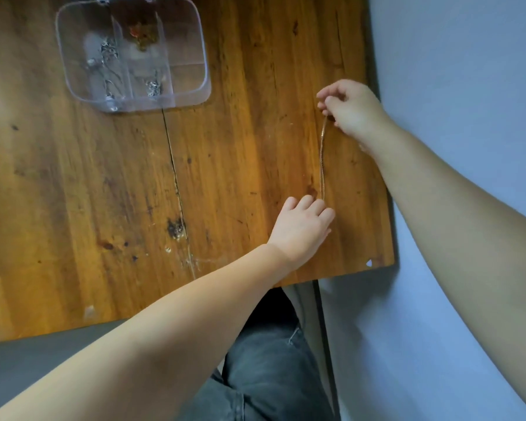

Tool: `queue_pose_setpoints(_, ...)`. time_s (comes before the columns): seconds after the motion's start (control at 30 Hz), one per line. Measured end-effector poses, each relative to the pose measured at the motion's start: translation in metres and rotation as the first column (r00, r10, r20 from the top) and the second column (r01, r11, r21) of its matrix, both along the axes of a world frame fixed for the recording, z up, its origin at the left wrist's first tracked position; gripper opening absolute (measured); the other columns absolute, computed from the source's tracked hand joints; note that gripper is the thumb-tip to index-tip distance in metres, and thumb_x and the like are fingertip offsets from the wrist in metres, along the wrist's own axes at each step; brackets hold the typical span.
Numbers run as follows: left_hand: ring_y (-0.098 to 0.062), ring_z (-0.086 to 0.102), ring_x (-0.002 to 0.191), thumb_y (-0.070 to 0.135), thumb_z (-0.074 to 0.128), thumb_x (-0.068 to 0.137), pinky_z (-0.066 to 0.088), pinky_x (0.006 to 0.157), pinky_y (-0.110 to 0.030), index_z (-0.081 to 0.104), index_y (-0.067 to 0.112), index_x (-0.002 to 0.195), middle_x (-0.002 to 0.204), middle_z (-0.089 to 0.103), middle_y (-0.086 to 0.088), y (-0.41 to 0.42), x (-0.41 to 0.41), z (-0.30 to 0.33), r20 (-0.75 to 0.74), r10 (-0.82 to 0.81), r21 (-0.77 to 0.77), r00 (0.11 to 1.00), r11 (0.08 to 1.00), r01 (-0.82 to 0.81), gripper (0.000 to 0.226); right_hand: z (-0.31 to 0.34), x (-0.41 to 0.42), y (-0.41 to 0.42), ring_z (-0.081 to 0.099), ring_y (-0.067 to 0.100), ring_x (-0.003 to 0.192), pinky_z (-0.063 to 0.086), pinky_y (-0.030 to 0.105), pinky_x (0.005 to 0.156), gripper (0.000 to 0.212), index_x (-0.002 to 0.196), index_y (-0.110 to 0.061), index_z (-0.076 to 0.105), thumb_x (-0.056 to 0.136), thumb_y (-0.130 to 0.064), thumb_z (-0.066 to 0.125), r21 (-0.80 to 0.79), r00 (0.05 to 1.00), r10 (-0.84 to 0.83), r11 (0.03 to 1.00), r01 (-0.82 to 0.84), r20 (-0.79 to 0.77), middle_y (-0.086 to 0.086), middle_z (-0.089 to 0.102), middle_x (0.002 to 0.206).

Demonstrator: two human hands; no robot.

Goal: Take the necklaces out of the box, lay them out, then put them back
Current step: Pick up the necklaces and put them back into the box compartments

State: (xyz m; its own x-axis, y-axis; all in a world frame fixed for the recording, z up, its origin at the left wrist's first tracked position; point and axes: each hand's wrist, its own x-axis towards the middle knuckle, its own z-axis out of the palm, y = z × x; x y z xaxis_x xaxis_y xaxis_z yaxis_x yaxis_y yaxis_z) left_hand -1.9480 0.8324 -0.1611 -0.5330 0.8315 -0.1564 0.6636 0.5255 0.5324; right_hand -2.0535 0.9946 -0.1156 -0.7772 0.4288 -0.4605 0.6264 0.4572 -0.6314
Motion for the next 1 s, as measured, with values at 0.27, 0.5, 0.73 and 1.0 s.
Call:
queue_pose_setpoints(0.27, -0.027, 0.055, 0.088, 0.023, 0.055, 0.091, 0.04, 0.077, -0.037, 0.059, 0.012, 0.104, 0.094, 0.064, -0.006, -0.076, -0.091, 0.041, -0.028, 0.343, 0.165, 0.939, 0.928, -0.334, 0.017, 0.026, -0.062, -0.005, 0.054, 0.028, 0.117, 0.042, 0.031, 0.087, 0.035, 0.131, -0.013, 0.05, 0.1, -0.021, 0.036, 0.322, 0.943, 0.281, 0.888, -0.327, 0.181, 0.012, 0.056, 0.132)
queue_pose_setpoints(0.5, -0.031, 0.052, 0.099, 0.017, 0.049, 0.091, 0.04, 0.085, -0.038, 0.056, 0.003, 0.109, 0.106, 0.06, -0.017, -0.182, -0.285, 0.076, -0.046, 0.841, 0.235, 0.539, 0.534, -0.812, 0.024, 0.026, -0.177, -0.077, 0.052, 0.024, 0.122, 0.047, 0.042, 0.1, 0.043, 0.141, -0.017, 0.041, 0.099, -0.027, 0.037, -0.012, 0.991, 0.128, 0.992, -0.129, -0.036, 0.008, 0.051, 0.139)
queue_pose_setpoints(0.73, -0.016, 0.06, 0.085, 0.017, 0.058, 0.089, 0.048, 0.061, -0.023, 0.057, 0.011, 0.123, 0.107, 0.066, -0.007, -0.183, -0.387, 0.069, 0.662, 0.74, -0.166, 0.121, 0.302, -0.939, 0.035, 0.015, -0.226, -0.107, 0.053, 0.021, 0.116, 0.044, 0.026, 0.07, 0.038, 0.136, -0.019, 0.048, 0.098, -0.021, 0.046, -0.319, 0.989, -0.142, 0.94, 0.124, -0.035, 0.001, 0.056, 0.135)
queue_pose_setpoints(1.0, -0.001, 0.059, 0.075, 0.016, 0.061, 0.087, 0.044, 0.059, -0.006, 0.068, 0.018, 0.096, 0.088, 0.065, 0.007, -0.205, -0.357, 0.088, 0.445, 0.737, 0.182, 0.509, 0.482, -0.857, 0.012, 0.041, -0.184, -0.105, 0.059, 0.017, 0.108, 0.045, 0.027, 0.095, 0.023, 0.113, -0.012, 0.066, 0.091, -0.014, 0.06, -0.082, 0.947, 0.002, 0.996, -0.03, -0.322, 0.001, 0.066, 0.112)
